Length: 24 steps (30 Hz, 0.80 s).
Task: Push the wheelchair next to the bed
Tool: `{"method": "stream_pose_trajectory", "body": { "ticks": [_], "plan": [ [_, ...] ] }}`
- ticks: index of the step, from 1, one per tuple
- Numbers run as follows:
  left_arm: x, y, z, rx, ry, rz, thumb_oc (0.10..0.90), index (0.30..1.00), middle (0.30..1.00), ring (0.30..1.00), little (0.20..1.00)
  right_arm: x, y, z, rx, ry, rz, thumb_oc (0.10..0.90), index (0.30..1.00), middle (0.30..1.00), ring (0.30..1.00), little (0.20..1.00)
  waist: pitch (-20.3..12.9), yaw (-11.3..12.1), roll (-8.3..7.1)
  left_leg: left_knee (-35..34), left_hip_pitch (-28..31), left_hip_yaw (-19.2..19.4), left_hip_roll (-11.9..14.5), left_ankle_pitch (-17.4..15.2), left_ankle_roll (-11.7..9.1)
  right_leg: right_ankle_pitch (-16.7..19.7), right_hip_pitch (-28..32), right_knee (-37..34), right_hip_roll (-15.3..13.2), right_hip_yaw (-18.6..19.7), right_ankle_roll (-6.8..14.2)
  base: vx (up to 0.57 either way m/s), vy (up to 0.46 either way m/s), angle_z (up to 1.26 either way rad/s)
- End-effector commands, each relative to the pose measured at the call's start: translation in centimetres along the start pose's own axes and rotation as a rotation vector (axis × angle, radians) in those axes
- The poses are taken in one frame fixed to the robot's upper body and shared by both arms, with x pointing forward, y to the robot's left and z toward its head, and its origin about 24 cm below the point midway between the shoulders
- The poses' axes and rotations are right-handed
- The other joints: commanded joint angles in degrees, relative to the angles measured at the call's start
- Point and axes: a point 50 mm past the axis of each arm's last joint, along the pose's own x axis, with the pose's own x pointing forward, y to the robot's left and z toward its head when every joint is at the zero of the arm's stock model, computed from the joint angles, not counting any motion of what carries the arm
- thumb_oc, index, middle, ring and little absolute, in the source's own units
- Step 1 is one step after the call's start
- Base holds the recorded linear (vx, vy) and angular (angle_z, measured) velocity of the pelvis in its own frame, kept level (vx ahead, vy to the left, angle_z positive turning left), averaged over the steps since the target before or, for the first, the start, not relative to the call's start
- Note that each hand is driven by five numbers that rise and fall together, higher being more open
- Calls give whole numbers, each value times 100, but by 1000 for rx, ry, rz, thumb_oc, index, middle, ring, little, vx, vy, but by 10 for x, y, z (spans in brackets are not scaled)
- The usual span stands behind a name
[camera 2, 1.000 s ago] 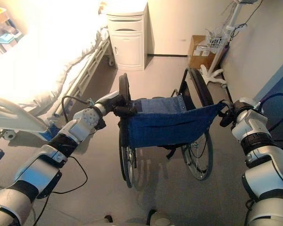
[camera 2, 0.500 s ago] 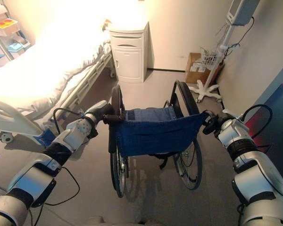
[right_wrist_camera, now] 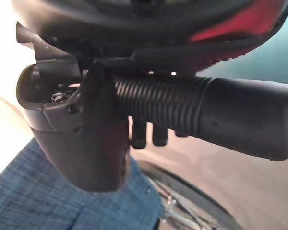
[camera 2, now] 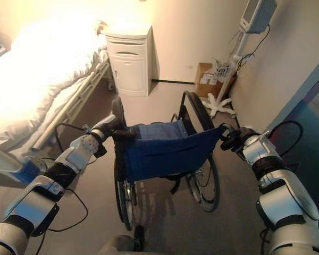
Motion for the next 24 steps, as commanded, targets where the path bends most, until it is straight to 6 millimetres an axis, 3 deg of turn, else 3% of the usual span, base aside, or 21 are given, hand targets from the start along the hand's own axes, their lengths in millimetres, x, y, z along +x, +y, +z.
{"method": "stream_pose_trajectory", "body": {
  "ticks": [1,7,8,13,14,16,18,20,24],
  "plan": [
    [-4,-35,-52,115,234,-107,400,300,300,300,300,-21,108,96,170,-413,428,400,300,300,300,300,155,621,87,-36,-86,-177,-65,-294,-266,1055,-103,982,-635,565,697,129,72,3],
    [1,-41,-42,141,217,-107,400,300,300,300,300,-18,111,93,254,-387,421,400,300,300,300,300,64,552,13,-100,-96,-358,-232,-372,-101,1524,-306,1823,-517,925,870,165,78,28],
    [1,-44,-40,141,215,-102,400,300,300,300,300,-17,114,89,268,-376,419,400,300,300,300,300,44,473,-4,-75,-10,-505,-297,-438,-54,1783,-540,2007,-561,1055,872,242,26,27],
    [2,-50,-37,132,214,-74,400,300,300,300,300,-20,116,91,337,-376,444,400,300,300,300,300,235,47,193,-79,658,-908,-194,-728,-84,1771,-1843,1505,-708,1117,723,279,-67,27],
    [1,-50,-39,127,218,-63,400,300,300,300,300,-21,115,91,355,-376,445,400,300,300,300,300,337,-121,120,-41,910,-1044,-293,-968,-60,2077,-2261,1102,-798,1186,776,326,-154,10],
    [1,-50,-40,123,217,-53,400,300,300,300,300,-22,112,90,374,-374,441,400,300,300,300,300,426,-265,67,29,1115,-1199,-370,-1195,-50,2276,-2541,778,-830,1235,838,296,-126,26],
    [1,-49,-38,125,206,-51,400,300,300,300,300,-23,108,88,395,-358,431,400,300,300,300,300,472,-420,13,149,1362,-1430,-437,-1433,-64,2392,-2784,30,-886,1230,896,396,-150,66],
    [2,-48,-34,127,192,-51,400,300,300,300,300,-24,102,89,420,-345,421,400,300,300,300,300,503,-521,25,285,1510,-1640,-410,-1595,-66,2379,-2882,-290,-886,1355,889,437,-214,93],
    [3,-40,-33,146,173,-29,400,300,300,300,300,-25,88,93,469,-332,386,400,300,300,300,300,507,-602,-94,762,1494,-1568,-387,-1977,-111,2317,-2778,-26,-928,1428,832,324,-240,109]
  ]
}}
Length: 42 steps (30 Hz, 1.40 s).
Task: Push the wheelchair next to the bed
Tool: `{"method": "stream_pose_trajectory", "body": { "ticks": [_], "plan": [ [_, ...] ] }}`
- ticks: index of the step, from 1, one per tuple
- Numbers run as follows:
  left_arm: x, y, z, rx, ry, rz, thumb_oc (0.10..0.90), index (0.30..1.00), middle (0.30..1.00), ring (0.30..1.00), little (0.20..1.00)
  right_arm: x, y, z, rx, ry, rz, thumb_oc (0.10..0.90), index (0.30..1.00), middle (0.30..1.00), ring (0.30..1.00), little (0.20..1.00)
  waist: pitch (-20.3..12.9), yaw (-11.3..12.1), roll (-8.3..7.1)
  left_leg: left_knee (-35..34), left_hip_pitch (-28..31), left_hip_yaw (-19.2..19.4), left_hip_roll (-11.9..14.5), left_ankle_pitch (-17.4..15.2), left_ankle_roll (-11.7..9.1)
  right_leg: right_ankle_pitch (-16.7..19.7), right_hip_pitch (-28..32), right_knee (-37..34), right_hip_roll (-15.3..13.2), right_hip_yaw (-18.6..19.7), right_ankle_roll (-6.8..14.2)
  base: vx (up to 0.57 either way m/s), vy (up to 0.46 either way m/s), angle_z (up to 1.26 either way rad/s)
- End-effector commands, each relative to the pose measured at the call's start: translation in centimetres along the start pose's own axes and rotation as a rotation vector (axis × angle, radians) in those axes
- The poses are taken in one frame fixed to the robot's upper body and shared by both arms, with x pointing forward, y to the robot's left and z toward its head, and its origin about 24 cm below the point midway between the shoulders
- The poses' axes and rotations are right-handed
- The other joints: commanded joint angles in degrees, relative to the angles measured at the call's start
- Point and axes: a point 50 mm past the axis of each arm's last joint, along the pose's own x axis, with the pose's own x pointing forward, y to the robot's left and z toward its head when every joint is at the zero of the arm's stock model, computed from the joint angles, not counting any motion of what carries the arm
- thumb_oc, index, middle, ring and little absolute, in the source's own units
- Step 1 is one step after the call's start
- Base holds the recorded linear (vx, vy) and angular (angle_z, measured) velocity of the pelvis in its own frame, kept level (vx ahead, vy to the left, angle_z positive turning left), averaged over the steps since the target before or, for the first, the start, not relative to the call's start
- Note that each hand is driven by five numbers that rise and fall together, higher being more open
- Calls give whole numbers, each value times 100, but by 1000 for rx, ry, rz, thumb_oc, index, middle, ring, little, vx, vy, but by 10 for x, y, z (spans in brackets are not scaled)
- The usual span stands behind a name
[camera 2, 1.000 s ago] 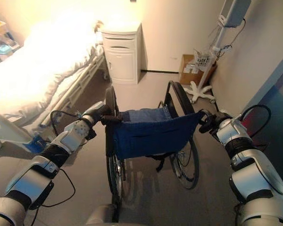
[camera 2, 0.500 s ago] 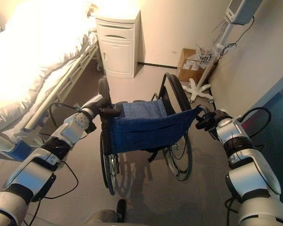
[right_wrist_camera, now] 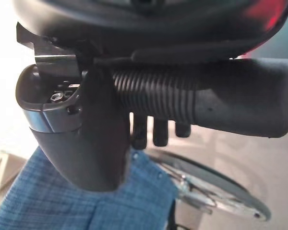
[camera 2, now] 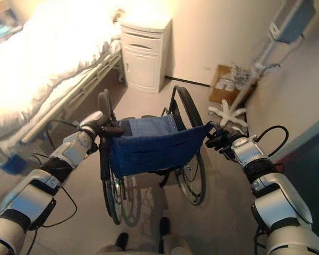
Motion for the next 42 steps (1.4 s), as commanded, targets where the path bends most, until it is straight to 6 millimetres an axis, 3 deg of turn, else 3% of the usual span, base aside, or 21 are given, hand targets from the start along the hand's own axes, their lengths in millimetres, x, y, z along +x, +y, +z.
{"method": "stream_pose_trajectory", "body": {
  "ticks": [1,5,8,11,15,19,20,24,26,27,28,30,32,34,37,38,39,42],
  "plan": [
    [-11,-82,-17,72,34,-198,400,300,300,300,300,-9,82,42,311,-184,364,400,300,300,300,300,8,256,258,-1112,1335,217,-326,-668,-7,969,-499,248,8,113,-197,268,-116,55],
    [-7,-72,-6,81,-13,-152,400,300,300,300,300,-9,74,50,380,-186,322,400,300,300,300,300,176,175,305,-1086,1316,508,20,-624,-224,836,-508,541,-37,-52,-266,109,-123,81],
    [-2,-53,6,67,-56,-78,400,300,300,300,300,-10,68,60,458,-217,308,400,300,300,300,300,322,133,347,-1405,1249,611,103,-447,-306,850,-528,415,-76,-191,-233,-41,-75,31],
    [-1,-47,7,58,-62,-55,400,300,300,300,300,-9,71,60,510,-225,318,400,300,300,300,300,419,116,403,-1618,1234,638,123,-319,-312,861,-562,418,-90,-264,-192,59,-59,8],
    [-4,-57,-1,30,-38,-69,400,300,300,300,300,-10,86,54,547,-204,348,400,300,300,300,300,412,63,469,-1790,1428,725,151,-287,-293,865,-481,413,-125,-370,-148,183,-71,13],
    [-11,-81,-21,-33,42,-163,400,300,300,300,300,-8,99,39,540,-163,363,400,300,300,300,300,192,54,523,-1665,1561,807,222,-325,-403,796,-83,121,-59,-370,-309,203,-85,0],
    [-15,-93,-30,-64,86,-215,400,300,300,300,300,-7,99,35,522,-156,346,400,300,300,300,300,69,69,585,-1463,1602,774,324,-35,-565,714,24,93,-1,-399,-423,181,-85,4],
    [-18,-99,-34,-71,93,-237,400,300,300,300,300,-5,95,32,530,-152,316,400,300,300,300,300,-50,98,590,-951,1558,620,462,488,-724,625,173,62,51,-397,-573,148,-76,5],
    [-19,-99,-35,-57,88,-240,400,300,300,300,300,-4,94,27,528,-146,310,400,300,300,300,300,-140,76,598,-620,1592,628,613,920,-833,536,233,76,113,-441,-672,182,-61,11],
    [-20,-101,-35,-35,85,-238,400,300,300,300,300,-3,92,23,538,-146,302,400,300,300,300,300,-171,97,562,-120,1387,716,692,1278,-901,441,380,71,147,-495,-775,231,-115,25],
    [-20,-102,-36,-24,81,-240,400,300,300,300,300,-2,91,20,545,-144,292,400,300,300,300,300,-130,167,464,413,969,866,681,1341,-894,365,575,53,112,-529,-844,258,-133,28],
    [-19,-102,-35,-9,75,-242,400,300,300,300,300,-2,92,19,556,-137,279,400,300,300,300,300,-7,295,384,727,329,1087,635,1169,-818,274,902,12,112,-537,-876,270,-74,5],
    [-19,-103,-37,-7,73,-243,400,300,300,300,300,-1,96,18,555,-133,278,400,300,300,300,300,81,447,433,257,-25,1071,509,1165,-770,156,1216,-36,231,-420,-837,320,60,-26],
    [-20,-104,-39,-6,76,-232,400,300,300,300,300,-2,103,24,561,-133,286,400,300,300,300,300,205,675,630,-1108,-187,1068,559,1559,-803,-46,1673,-162,520,-218,-803,387,166,-33],
    [-21,-103,-45,-8,102,-220,400,300,300,300,300,-4,109,31,576,-138,309,400,300,300,300,300,209,924,717,-2189,-428,754,569,1984,-847,-124,1994,-353,567,66,-764,356,238,-55],
    [-21,-102,-50,-31,126,-205,400,300,300,300,300,-5,109,32,586,-129,325,400,300,300,300,300,148,911,696,-2093,-293,819,527,1746,-771,-106,1960,-397,433,33,-704,271,260,-53],
    [-21,-102,-50,-31,126,-205,400,300,300,300,300,-5,109,32,586,-129,325,400,300,300,300,300,151,914,695,-2083,-289,824,525,1734,-769,-112,1966,-395,429,37,-702,248,298,-52],
    [-21,-93,-59,-21,136,-197,400,300,300,300,300,-5,110,19,618,-90,348,400,300,300,300,300,-130,873,734,-2226,137,879,406,1279,-586,-225,1864,-170,176,-210,-545,295,263,-33]
  ]
}}
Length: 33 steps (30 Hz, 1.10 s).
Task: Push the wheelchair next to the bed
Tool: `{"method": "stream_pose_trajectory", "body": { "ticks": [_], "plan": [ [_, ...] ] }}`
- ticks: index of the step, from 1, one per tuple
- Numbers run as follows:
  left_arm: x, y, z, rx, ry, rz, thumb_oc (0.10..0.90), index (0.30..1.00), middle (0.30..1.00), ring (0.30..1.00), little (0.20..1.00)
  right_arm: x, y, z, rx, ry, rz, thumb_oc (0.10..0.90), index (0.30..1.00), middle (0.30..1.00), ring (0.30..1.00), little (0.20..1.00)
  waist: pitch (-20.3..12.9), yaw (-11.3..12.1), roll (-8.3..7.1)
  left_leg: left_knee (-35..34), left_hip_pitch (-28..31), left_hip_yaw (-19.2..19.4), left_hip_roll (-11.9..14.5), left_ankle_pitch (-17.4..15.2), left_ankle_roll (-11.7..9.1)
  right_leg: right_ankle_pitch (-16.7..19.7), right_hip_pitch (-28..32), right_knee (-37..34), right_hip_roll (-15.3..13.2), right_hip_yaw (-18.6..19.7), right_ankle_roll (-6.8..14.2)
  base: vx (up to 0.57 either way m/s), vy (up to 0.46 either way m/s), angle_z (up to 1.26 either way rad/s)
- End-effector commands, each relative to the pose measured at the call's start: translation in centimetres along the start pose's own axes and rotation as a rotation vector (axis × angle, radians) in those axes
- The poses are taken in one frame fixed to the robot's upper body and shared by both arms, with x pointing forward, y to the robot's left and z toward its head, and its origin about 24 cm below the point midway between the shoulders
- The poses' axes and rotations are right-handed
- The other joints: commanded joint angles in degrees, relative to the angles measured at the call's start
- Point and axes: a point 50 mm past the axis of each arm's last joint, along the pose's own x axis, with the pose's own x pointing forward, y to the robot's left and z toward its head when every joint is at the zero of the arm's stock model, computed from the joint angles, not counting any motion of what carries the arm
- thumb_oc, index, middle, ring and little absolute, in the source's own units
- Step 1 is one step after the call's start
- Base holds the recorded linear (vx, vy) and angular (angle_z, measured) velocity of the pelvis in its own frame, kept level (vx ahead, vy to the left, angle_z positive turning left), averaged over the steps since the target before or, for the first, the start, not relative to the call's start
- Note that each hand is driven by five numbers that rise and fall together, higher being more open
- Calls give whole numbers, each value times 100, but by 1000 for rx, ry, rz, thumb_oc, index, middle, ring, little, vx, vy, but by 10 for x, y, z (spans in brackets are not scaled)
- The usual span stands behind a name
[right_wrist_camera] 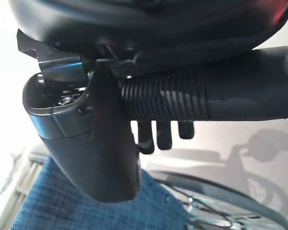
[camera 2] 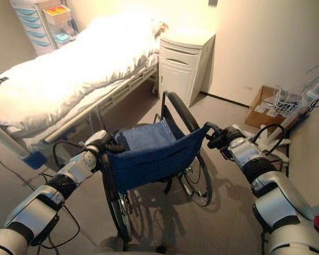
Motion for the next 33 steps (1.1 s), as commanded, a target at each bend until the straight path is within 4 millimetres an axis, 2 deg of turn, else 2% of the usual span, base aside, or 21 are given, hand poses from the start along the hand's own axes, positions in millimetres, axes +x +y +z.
{"method": "stream_pose_trajectory", "body": {
  "ticks": [1,2,6,13,19,24,29,33],
  "plan": [
    [-1,-11,-21,22,75,-53,400,300,300,300,300,-13,95,41,682,-105,412,400,300,300,300,300,166,234,137,100,-337,80,-415,60,499,-179,-33,709,-564,39,588,277,200,-9],
    [-1,-5,-26,36,90,-44,400,300,300,300,300,-12,98,35,711,-92,426,400,300,300,300,300,31,245,133,3,-194,115,-472,-35,576,-212,-99,834,-681,-68,694,256,200,-14],
    [-1,-1,-28,51,99,-28,400,300,300,300,300,-13,102,32,735,-90,421,400,300,300,300,300,-50,242,133,-46,-144,198,-496,-67,653,-202,-262,1021,-783,-112,781,212,200,-17],
    [-3,2,-31,62,111,-5,400,300,300,300,300,-16,112,28,799,-89,428,400,300,300,300,300,-89,258,95,-199,-48,373,-597,-143,811,180,-495,1219,-1029,-125,941,148,159,-13],
    [-7,-11,-44,54,148,-9,400,300,300,300,300,-18,123,24,785,-84,471,400,300,300,300,300,-138,380,70,-309,7,550,-626,-190,891,394,-536,1169,-1195,-323,999,127,90,-13],
    [-10,-19,-54,70,162,-3,400,300,300,300,300,-18,131,26,872,-53,510,400,300,300,300,300,-219,491,63,-405,65,610,-646,-212,927,499,-538,1109,-1278,-439,1031,123,58,-15],
    [-12,-13,-60,78,163,36,400,300,300,300,300,-22,143,28,983,-12,553,400,300,300,300,300,-284,516,94,-441,120,624,-681,-251,968,559,-563,1114,-1341,-444,1035,78,71,-1],
    [-13,-4,-64,55,174,80,400,300,300,300,300,-24,151,30,990,-7,554,400,300,300,300,300,-324,561,134,-416,109,713,-701,-288,1005,544,-544,1245,-1401,-533,1028,14,72,-4]
  ]
}}
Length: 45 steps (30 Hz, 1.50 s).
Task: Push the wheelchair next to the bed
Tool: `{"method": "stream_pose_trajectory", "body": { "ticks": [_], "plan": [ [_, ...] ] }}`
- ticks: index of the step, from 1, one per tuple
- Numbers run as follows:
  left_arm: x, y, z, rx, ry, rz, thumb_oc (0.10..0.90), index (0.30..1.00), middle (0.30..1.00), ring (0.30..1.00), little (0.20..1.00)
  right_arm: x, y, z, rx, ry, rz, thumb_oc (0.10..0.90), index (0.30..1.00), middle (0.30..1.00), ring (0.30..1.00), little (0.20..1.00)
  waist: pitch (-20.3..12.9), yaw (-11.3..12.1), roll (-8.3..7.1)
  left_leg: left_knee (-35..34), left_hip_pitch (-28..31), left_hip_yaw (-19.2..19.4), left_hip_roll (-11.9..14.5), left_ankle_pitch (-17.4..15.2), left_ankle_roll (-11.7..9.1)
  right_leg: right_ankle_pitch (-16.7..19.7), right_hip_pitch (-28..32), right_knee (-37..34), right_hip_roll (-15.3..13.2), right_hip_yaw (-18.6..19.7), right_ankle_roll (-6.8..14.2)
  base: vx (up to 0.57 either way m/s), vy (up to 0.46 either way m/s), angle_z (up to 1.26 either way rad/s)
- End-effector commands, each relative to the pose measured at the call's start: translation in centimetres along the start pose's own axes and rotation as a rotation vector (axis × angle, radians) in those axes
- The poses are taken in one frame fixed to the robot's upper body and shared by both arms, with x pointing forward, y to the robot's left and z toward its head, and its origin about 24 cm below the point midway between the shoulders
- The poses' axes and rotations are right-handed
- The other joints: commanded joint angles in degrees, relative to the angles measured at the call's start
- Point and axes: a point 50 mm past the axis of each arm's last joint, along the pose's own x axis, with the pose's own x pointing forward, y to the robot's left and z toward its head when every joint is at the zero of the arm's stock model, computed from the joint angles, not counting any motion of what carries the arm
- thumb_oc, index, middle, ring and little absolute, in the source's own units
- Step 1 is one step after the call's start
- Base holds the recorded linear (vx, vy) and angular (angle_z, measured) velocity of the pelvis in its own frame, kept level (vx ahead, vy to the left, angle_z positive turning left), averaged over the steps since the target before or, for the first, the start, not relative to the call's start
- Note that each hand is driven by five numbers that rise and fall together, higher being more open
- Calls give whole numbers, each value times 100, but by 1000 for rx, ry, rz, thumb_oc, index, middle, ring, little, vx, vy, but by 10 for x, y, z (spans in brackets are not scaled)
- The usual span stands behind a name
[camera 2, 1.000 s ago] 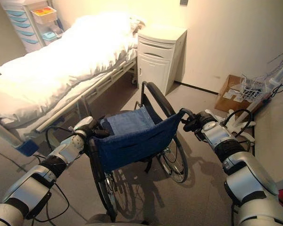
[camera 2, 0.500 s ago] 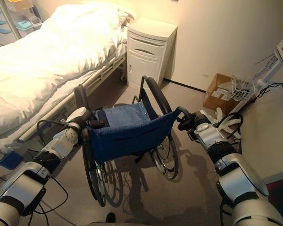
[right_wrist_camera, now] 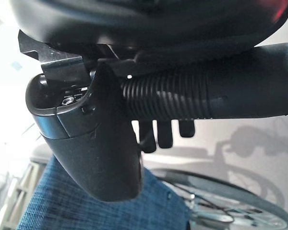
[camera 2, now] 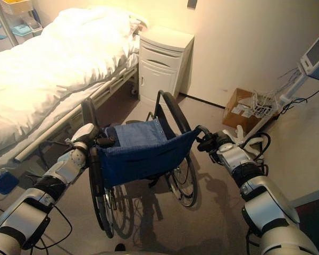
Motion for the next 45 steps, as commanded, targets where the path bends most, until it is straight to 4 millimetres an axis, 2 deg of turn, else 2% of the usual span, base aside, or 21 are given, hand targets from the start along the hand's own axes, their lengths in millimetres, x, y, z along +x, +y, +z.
{"method": "stream_pose_trajectory", "body": {
  "ticks": [1,5,10,12,16,17,18,21,22,23,24,26,27,29,31,36,42,45],
  "plan": [
    [-11,-28,-48,75,176,-56,400,300,300,300,300,-19,117,22,825,-30,502,400,300,300,300,300,164,529,722,326,-372,68,-317,-218,147,877,-272,980,-921,-172,602,-7,44,-9],
    [-9,-22,-42,73,145,-37,400,300,300,300,300,-18,114,17,806,-11,481,400,300,300,300,300,125,472,723,414,-360,-98,-418,-247,167,657,-339,836,-614,-36,515,30,8,-7],
    [-9,-21,-37,88,118,-48,400,300,300,300,300,-15,105,8,818,3,427,400,300,300,300,300,188,214,721,399,-155,-287,-558,-325,152,766,-768,381,-119,222,412,105,-34,6],
    [-10,-19,-40,81,129,-38,400,300,300,300,300,-17,107,8,855,11,420,400,300,300,300,300,278,80,714,408,0,-193,-623,-435,154,1020,-1089,410,25,57,430,116,-84,11],
    [-7,-11,-37,57,124,-5,400,300,300,300,300,-20,108,14,866,2,420,400,300,300,300,300,389,-24,713,634,58,26,-678,-617,127,1022,-1256,441,117,-285,365,33,-78,7],
    [-5,-11,-30,33,112,-9,400,300,300,300,300,-17,105,12,895,11,406,400,300,300,300,300,392,-100,690,985,18,72,-731,-770,146,980,-1265,495,77,-199,317,122,-97,19],
    [-4,-15,-21,33,83,-24,400,300,300,300,300,-15,100,9,908,17,386,400,300,300,300,300,423,-150,619,1814,-182,109,-708,-768,-32,908,-1145,486,10,-155,199,134,-88,19],
    [-3,-25,-13,23,50,-39,400,300,300,300,300,-11,90,6,923,8,356,400,300,300,300,300,564,-157,531,2983,-725,126,-469,-352,-366,919,-843,314,-125,-250,58,114,-6,48],
    [-2,-27,-9,18,37,-42,400,300,300,300,300,-10,87,7,922,2,350,400,300,300,300,300,626,-163,521,3141,-879,139,-304,-347,-406,894,-745,307,-173,-241,44,179,83,43],
    [-1,-28,-9,18,36,-47,400,300,300,300,300,-10,87,7,919,1,349,400,300,300,300,300,637,-165,528,3037,-871,171,-218,-386,-402,876,-714,313,-201,-250,56,217,141,17],
    [-1,-30,-8,18,37,-53,400,300,300,300,300,-10,88,10,912,0,351,400,300,300,300,300,638,-160,569,2630,-778,161,-74,-393,-397,851,-658,314,-196,-232,94,233,201,1],
    [-1,-33,-10,11,48,-53,400,300,300,300,300,-11,91,15,899,-2,360,400,300,300,300,300,641,-94,633,1850,-643,-14,41,-263,-398,795,-513,283,-183,-113,148,263,253,-36],
    [-3,-35,-12,8,58,-50,400,300,300,300,300,-13,94,20,892,-9,370,400,300,300,300,300,658,17,696,1252,-741,-289,162,0,-451,702,-324,224,-144,43,169,280,287,-40],
    [-3,-35,-13,1,75,-43,400,300,300,300,300,-15,96,27,887,-20,381,400,300,300,300,300,671,179,731,694,-980,-584,321,414,-536,591,-82,91,-175,243,179,332,363,-31],
    [-3,-34,-19,-3,90,-64,400,300,300,300,300,-15,99,25,903,6,385,400,300,300,300,300,601,190,756,784,-879,-545,234,180,-442,491,-129,239,-380,167,261,293,359,-92],
    [-8,-29,-32,12,122,-70,400,300,300,300,300,-16,107,7,926,27,397,400,300,300,300,300,436,252,804,565,-582,-502,114,16,-316,515,-346,491,-739,-60,495,200,217,-56],
    [-8,-17,-35,-1,142,-15,400,300,300,300,300,-18,114,22,880,-29,442,400,300,300,300,300,315,462,830,259,-382,70,130,-67,-282,757,-580,462,-1004,-849,573,7,95,-45],
    [-10,-20,-41,-16,159,-3,400,300,300,300,300,-18,118,25,852,-30,460,400,300,300,300,300,286,562,856,248,-286,403,156,-137,-265,844,-572,420,-1108,-1239,580,-24,28,-39]
  ]
}}
